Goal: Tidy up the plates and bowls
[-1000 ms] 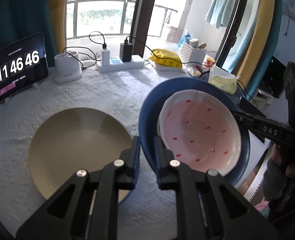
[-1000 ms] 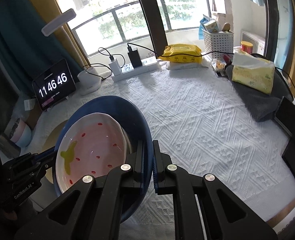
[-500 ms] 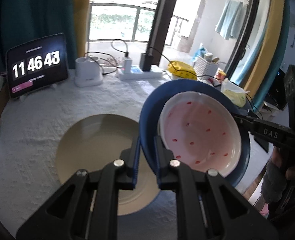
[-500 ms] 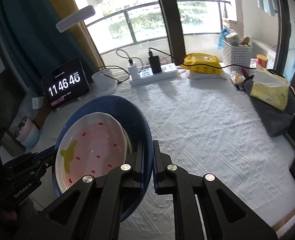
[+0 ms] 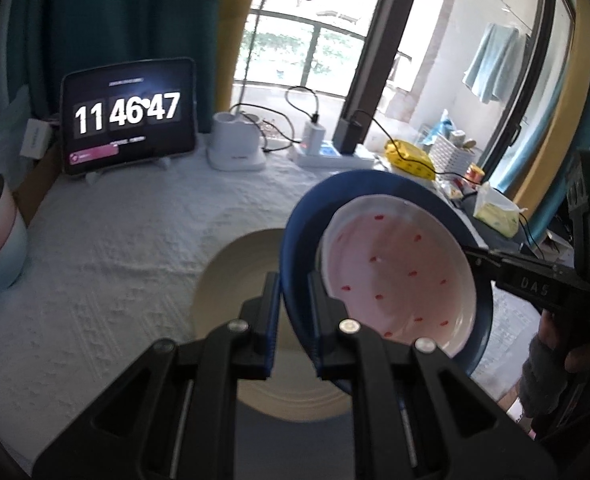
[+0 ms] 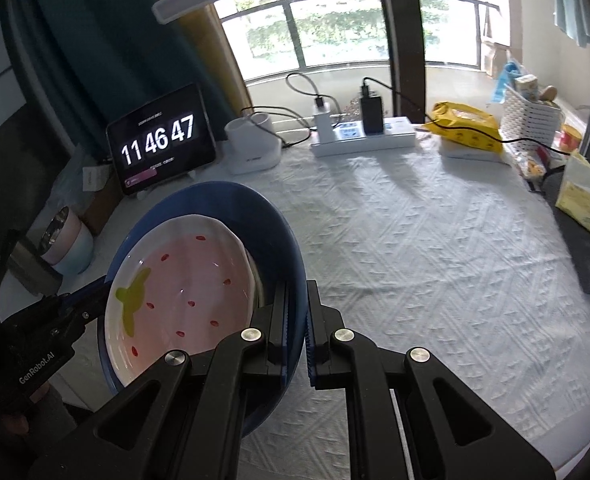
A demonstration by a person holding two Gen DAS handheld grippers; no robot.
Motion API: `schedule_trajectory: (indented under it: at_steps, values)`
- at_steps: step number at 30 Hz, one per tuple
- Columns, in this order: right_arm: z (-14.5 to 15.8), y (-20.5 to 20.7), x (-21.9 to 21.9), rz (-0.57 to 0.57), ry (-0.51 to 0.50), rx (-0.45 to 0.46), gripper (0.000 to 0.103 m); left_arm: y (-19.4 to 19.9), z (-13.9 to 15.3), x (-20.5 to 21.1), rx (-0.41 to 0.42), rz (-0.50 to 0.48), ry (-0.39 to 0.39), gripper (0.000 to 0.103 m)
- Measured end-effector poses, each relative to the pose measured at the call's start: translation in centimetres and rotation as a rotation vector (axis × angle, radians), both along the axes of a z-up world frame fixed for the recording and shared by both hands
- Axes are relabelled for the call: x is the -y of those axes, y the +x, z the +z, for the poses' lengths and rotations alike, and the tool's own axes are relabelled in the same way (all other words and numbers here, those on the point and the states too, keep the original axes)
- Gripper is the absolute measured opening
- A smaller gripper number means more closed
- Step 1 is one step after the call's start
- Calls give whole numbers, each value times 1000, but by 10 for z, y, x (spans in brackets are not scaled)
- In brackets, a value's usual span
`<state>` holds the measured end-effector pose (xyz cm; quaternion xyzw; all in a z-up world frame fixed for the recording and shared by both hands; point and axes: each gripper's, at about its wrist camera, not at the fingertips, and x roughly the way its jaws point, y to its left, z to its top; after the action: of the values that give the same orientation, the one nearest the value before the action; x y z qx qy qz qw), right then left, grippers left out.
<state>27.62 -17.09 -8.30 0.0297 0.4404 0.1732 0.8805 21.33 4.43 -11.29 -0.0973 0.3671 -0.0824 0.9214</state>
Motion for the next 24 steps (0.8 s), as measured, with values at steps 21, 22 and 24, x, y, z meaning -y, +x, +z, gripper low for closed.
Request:
schedule_trajectory:
  at_steps: [21,22,24]
  values:
    - [-35,20,-40,36,0,-104,10,11,-21,-28,-45,43,13,12]
    - [-37,21,-39,33,-3,-108,10,12,-21,-28,-43,41,14,12]
    - [-39,22,-38,27,-5,-113,11,13,-21,-26,-40,37,18,12]
